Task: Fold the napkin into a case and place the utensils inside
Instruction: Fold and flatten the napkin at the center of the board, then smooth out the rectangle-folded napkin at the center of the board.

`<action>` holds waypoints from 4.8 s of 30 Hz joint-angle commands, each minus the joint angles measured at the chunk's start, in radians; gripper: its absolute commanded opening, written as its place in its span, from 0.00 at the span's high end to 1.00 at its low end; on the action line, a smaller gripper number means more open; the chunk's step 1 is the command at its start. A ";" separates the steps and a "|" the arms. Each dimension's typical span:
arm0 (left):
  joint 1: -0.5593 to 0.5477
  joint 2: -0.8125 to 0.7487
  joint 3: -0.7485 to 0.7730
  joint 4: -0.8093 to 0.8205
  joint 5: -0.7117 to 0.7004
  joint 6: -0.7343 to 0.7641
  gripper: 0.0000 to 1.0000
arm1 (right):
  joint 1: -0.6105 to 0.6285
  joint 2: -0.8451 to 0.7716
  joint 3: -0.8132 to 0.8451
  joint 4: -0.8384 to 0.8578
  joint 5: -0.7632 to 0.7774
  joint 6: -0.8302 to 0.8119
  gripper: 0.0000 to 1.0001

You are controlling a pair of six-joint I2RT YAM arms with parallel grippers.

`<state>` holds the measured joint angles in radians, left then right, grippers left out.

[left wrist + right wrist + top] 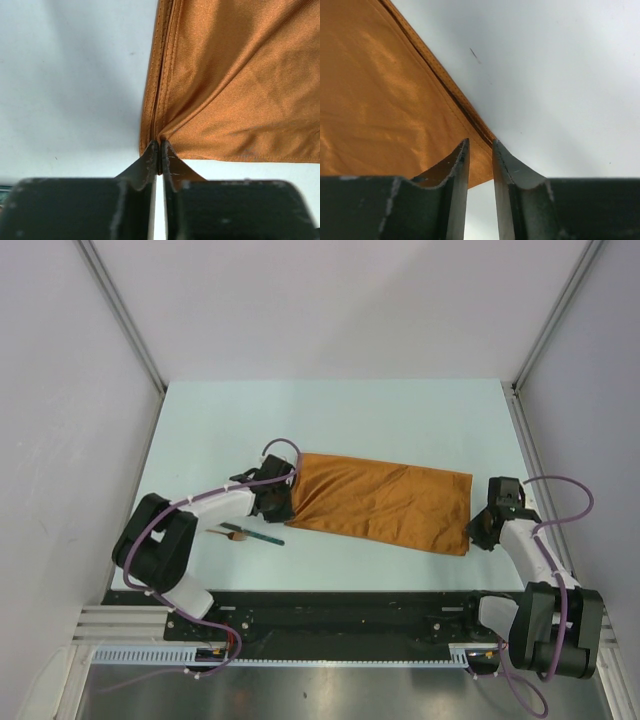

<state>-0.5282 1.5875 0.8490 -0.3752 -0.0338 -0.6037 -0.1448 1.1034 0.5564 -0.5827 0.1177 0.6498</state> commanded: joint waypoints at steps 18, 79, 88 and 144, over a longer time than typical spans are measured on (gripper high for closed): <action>0.117 0.009 0.285 0.022 0.219 0.055 0.37 | -0.042 0.289 0.246 0.366 -0.099 -0.325 0.40; 0.244 0.450 0.656 0.124 0.273 0.286 0.61 | -0.015 0.622 0.435 0.403 -0.086 -0.352 0.54; 0.247 0.482 0.618 0.223 0.373 0.237 0.58 | -0.012 0.552 0.427 0.389 -0.087 -0.349 0.37; 0.263 0.520 0.576 0.269 0.388 0.148 0.60 | -0.073 0.644 0.459 0.463 -0.204 -0.334 0.99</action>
<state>-0.2756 2.1113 1.4155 -0.1253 0.3485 -0.4465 -0.2119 1.7473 0.9798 -0.1379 -0.0769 0.3172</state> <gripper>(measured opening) 0.389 0.011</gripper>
